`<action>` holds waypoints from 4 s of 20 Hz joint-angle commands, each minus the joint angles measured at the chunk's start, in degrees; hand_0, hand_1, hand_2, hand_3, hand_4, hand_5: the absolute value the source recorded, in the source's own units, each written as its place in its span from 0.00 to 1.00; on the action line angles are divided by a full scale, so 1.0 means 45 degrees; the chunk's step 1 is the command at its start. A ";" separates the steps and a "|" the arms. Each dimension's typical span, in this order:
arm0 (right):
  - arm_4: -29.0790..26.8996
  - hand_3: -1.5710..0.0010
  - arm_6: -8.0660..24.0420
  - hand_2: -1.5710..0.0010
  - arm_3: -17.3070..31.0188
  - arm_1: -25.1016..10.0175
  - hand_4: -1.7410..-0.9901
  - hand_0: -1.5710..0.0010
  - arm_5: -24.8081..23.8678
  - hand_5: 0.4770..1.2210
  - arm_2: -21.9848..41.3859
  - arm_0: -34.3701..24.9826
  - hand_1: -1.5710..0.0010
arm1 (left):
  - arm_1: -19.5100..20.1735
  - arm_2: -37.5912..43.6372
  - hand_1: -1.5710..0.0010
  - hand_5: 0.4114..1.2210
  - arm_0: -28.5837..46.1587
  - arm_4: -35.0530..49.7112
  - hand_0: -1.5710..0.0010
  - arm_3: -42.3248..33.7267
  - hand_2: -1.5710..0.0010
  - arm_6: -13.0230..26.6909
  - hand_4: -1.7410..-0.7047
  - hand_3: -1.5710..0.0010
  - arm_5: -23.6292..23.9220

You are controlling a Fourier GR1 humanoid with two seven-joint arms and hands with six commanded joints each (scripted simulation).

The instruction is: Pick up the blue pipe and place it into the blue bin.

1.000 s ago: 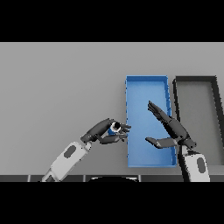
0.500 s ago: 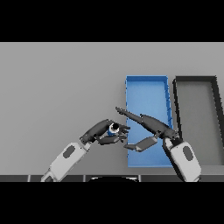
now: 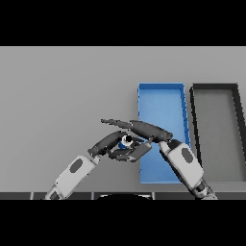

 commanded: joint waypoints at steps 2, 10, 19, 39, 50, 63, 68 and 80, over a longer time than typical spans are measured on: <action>-0.0106 0.81 0.0080 0.76 0.0189 0.0091 0.54 0.78 0.0253 0.04 0.0098 -0.0411 0.76 | 0.0550 -0.0295 0.31 1.00 -0.0249 -0.0854 0.25 0.0105 0.32 0.0621 0.06 0.34 -0.0151; -0.1478 0.20 0.0098 0.14 0.0768 0.0582 0.36 0.14 0.0486 0.58 0.0661 -0.0465 0.15 | -0.0320 0.0198 0.18 1.00 0.0078 -0.0498 0.17 0.0030 0.24 0.0205 0.07 0.21 -0.0056; -0.0687 0.03 -0.1197 0.02 0.0483 0.0496 0.34 0.02 0.0273 0.94 0.0669 -0.0248 0.02 | 0.0163 0.0218 0.31 1.00 0.0053 -0.0482 0.26 -0.0172 0.38 -0.0335 0.20 0.32 -0.0116; -0.1023 0.00 -0.0068 0.00 0.0358 0.1473 0.33 0.00 0.0778 1.00 -0.0361 -0.0351 0.00 | 0.0708 -0.0067 0.99 0.18 -0.0233 -0.1736 0.99 0.0246 0.99 0.1181 0.81 0.99 -0.0325; -0.7766 0.00 0.2701 0.00 0.0506 -0.0481 0.04 0.00 -0.3048 0.88 -0.3126 -0.5235 0.00 | 0.0799 -0.0232 1.00 0.11 0.0085 -0.1555 1.00 -0.0164 1.00 0.1744 0.80 1.00 -0.0484; -0.4353 0.00 0.2123 0.00 0.5929 -0.2432 0.00 0.00 -0.4516 0.86 -0.5539 -0.5655 0.00 | 0.0960 0.0039 1.00 0.10 0.0125 -0.1315 1.00 -0.0151 1.00 0.1688 0.81 1.00 -0.0560; -0.3491 0.00 0.3066 0.00 0.5743 -0.2142 0.00 0.00 -0.5146 0.86 -0.5244 -0.3399 0.00 | 0.1146 0.0119 1.00 0.08 0.0141 -0.1247 1.00 -0.0135 1.00 0.1404 0.82 1.00 -0.0721; -0.7373 0.54 0.3285 0.43 0.7704 -0.5365 0.38 0.33 -0.7971 0.92 0.1622 -0.1684 0.41 | 0.0909 -0.0001 1.00 0.05 0.0231 -0.1339 1.00 -0.0240 1.00 0.1738 0.83 1.00 -0.0486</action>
